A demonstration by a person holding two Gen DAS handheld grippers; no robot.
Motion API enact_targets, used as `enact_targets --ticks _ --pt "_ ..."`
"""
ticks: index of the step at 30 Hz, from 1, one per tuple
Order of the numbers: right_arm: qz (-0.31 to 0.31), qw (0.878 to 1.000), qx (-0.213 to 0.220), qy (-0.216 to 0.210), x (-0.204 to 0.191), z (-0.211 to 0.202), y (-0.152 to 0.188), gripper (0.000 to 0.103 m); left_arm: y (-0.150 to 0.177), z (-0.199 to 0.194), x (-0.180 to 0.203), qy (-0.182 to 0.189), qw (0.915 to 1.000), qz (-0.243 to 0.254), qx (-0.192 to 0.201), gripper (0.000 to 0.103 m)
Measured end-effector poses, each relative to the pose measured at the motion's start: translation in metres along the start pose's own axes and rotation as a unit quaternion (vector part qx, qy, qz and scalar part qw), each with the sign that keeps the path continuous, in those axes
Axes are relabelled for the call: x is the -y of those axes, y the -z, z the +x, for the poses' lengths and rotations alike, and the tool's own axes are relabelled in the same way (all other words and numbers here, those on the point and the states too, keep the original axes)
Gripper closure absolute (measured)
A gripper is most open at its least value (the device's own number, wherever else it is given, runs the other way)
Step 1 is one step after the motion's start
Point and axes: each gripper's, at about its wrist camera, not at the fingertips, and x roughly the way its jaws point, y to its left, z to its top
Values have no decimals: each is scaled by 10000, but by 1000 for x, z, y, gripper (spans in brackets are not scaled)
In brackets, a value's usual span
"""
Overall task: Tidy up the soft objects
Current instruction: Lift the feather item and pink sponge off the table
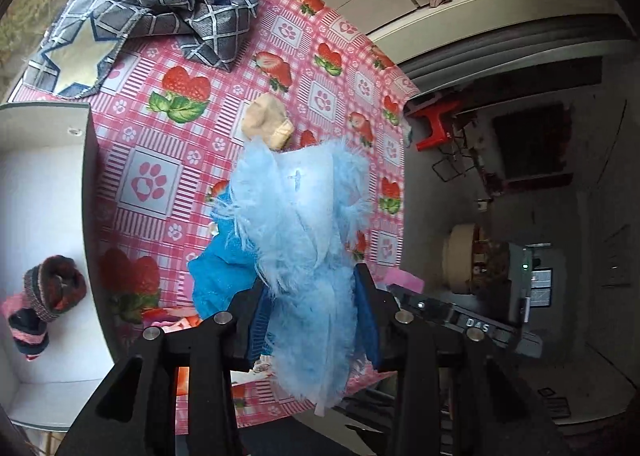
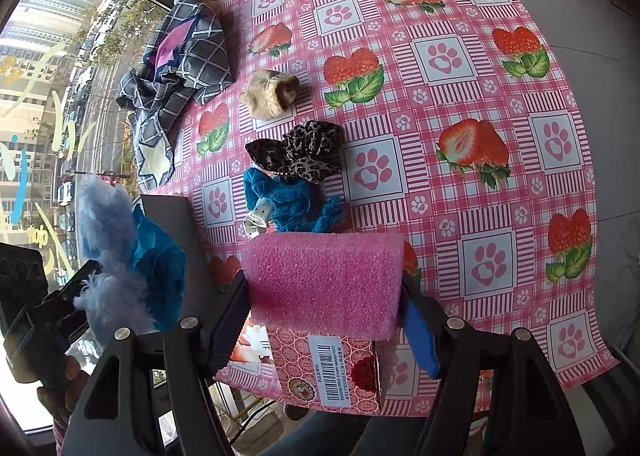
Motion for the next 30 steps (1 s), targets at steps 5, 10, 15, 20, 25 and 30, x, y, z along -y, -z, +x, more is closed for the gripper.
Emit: enact_targets --ticks 5,10,15,20,25,30 --pt "14 10000 -57 -13 0 2 3 32 -3 6 -10 -256 9996 -106 61 53" --pt "45 9999 -81 -42 2 3 5 32 -2 21 -9 -865 9960 176 -95 53" --pt "61 9999 -57 -56 4 0 6 32 -7 45 -23 -1616 9864 93 -276 37" --pt "122 9999 -116 -42 13 1 10 32 -25 84 -50 -1973 9770 -448 -676 34" --pt "258 9995 -192 -4 29 1 16 32 -38 123 -71 -2237 9665 -759 -1000 34" --pt "326 9992 -223 67 43 -2 16 32 -39 151 -73 -2430 9590 -629 -1313 35"
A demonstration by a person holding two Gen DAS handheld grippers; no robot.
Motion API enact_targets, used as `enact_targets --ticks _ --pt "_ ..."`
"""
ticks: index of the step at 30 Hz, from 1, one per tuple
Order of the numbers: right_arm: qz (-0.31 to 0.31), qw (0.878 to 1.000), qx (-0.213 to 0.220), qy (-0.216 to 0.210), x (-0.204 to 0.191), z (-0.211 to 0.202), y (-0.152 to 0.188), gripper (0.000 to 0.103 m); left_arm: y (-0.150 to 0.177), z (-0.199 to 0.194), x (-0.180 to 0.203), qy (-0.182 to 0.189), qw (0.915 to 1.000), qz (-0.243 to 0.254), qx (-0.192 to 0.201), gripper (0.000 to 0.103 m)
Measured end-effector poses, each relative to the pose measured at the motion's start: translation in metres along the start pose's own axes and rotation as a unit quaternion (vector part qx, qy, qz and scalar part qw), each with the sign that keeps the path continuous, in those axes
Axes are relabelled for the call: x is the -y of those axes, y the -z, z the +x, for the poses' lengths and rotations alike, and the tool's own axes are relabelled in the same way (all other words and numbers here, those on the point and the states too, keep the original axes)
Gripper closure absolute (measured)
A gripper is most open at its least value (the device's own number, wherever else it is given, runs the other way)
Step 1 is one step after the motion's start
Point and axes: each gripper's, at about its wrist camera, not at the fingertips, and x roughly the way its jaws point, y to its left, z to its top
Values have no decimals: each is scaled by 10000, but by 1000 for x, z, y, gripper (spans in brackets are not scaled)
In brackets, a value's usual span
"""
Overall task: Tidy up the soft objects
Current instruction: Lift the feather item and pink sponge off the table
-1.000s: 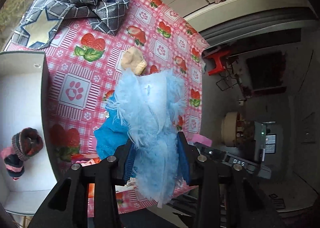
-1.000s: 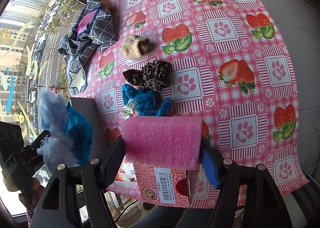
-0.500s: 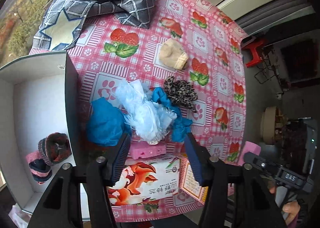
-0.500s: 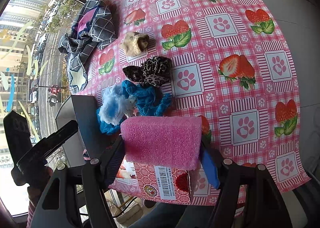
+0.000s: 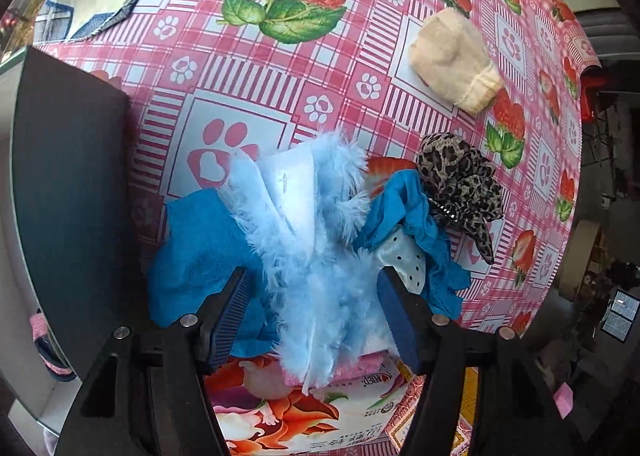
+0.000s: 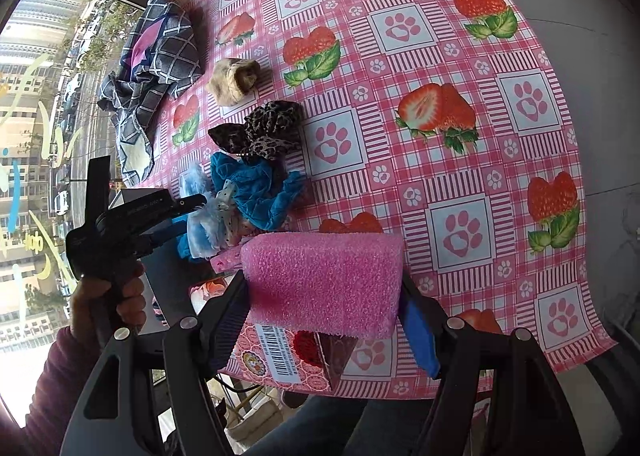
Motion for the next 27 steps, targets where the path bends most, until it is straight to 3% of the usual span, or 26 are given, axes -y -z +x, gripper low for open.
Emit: enact_targets --ticks 2,7,11,15,16,17,19,23,24,25,27 --pt "9 10000 -15 12 3 0 -1 32 1 1 9 -221 9994 270 41 65" --pt "-4 10000 8 13 4 0 -3 32 13 -21 21 -381 9957 684 490 93" --pt "-114 9998 127 66 -2 -4 -2 32 23 -47 24 -229 9910 947 914 93" --pt "-137 9998 105 58 -6 -2 0 32 21 -39 25 -437 9913 1011 714 91" --pt "-143 9998 99 72 -7 -1 1 32 18 -31 23 -501 9928 921 575 79" --pt "-152 9998 93 76 -7 -1 3 32 16 -24 21 -537 9943 781 484 56" --pt "-185 9998 87 80 -9 -1 6 32 11 -12 14 -468 9970 516 351 31" --pt "-189 9997 53 116 -6 -1 11 32 4 11 12 -552 9972 496 43 35" --pt "-175 9998 37 131 -3 -1 12 32 3 14 14 -658 9962 573 33 43" --pt "-159 9998 19 147 -1 -1 13 32 3 15 17 -747 9950 658 16 75" --pt "-120 9998 0 161 4 -1 13 32 5 11 22 -762 9944 724 105 81"
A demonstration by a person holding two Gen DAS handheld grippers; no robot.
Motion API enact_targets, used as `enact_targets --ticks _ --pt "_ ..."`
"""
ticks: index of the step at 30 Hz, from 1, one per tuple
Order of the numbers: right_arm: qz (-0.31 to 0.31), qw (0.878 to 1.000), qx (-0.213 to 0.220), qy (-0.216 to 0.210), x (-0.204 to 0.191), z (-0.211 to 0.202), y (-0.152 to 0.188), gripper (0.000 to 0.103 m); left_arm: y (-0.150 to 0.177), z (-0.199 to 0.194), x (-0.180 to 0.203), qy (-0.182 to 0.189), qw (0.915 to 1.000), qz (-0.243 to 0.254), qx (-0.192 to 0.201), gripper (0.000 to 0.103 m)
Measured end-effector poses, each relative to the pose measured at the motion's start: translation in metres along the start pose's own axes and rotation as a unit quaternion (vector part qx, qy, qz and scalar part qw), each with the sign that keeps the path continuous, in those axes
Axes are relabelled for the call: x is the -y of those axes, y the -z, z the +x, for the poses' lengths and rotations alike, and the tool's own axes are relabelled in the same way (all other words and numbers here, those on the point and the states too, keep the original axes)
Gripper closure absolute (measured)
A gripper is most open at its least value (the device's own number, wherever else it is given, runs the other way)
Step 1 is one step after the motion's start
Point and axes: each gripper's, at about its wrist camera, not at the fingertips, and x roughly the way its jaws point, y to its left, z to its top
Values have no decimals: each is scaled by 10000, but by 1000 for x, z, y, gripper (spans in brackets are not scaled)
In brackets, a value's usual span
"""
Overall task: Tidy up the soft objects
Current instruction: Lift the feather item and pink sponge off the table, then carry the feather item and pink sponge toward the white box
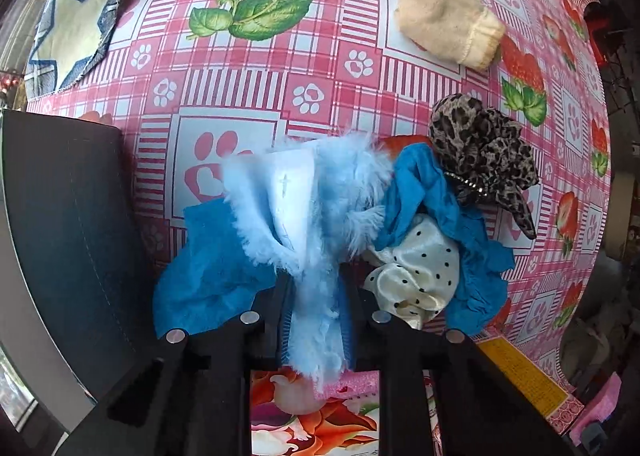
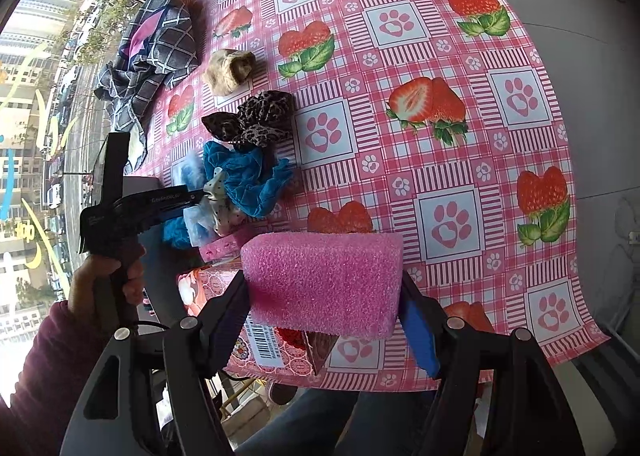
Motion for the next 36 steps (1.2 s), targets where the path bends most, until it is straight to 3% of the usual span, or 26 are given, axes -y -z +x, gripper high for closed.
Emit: enact_targets --ticks 6,10,18,22,28,36 --pt "12 9999 122 -44 3 -8 -5 32 17 -51 6 24 9950 343 938 83" --pt "-159 9996 235 -8 -7 -12 -5 32 34 -80 3 186 9905 434 1290 83" --pt "-519 9981 322 126 -30 -14 7 32 89 -109 9 286 9849 676 1569 83" --pt "-712 9964 402 211 -45 -17 14 32 118 -117 -3 447 9851 494 1588 82" --pt "-1186 9917 411 281 -81 -13 33 32 156 -124 -24 346 9846 382 1673 82" --pt "-1902 9812 180 274 -138 5 58 32 185 -138 -55 278 9814 35 1897 82"
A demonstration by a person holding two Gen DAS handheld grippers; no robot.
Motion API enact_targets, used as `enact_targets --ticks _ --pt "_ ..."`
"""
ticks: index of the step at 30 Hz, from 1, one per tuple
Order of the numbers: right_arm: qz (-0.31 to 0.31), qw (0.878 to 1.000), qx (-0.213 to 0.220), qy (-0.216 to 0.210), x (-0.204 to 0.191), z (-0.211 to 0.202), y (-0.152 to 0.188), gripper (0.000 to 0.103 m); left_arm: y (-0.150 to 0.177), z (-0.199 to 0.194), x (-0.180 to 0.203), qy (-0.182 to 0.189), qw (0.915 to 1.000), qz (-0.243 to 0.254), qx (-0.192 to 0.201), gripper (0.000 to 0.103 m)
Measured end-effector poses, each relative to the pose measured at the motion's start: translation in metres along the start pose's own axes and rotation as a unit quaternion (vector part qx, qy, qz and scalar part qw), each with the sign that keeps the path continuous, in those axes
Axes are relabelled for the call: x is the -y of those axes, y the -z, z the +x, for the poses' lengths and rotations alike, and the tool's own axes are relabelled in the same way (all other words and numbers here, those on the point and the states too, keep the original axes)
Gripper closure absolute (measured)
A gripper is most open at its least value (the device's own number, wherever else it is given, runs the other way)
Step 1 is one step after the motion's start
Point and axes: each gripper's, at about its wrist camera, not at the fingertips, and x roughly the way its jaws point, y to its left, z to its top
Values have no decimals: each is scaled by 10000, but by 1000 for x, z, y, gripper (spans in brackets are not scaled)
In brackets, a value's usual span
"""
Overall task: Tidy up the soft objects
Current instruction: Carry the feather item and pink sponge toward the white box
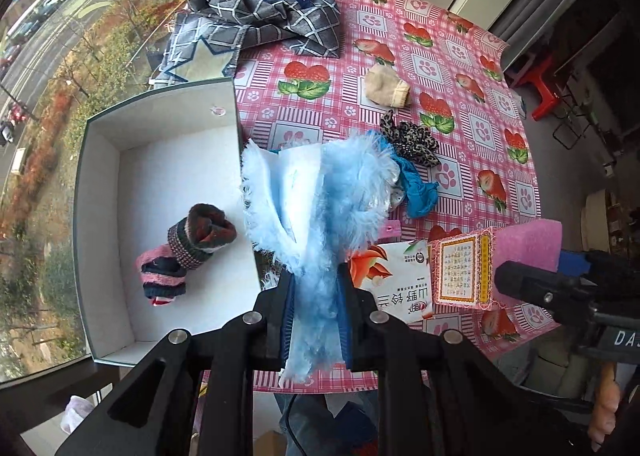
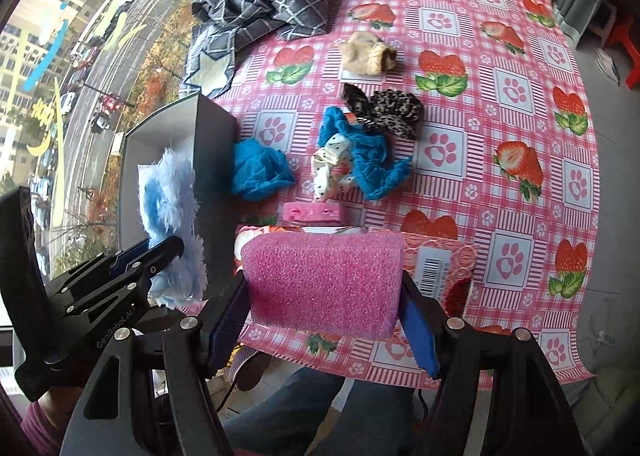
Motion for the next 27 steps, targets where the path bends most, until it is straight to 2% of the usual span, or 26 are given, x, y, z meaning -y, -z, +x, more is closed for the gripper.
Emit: enact_targets --ticks 14,27 --pt "-865 9956 -343 -102 -77 22 6 32 28 -24 -64 -247 9966 -772 154 82" --pt "-1122 9927 -445 -67 -104 32 3 32 33 -27 -87 -244 9944 -1014 184 81"
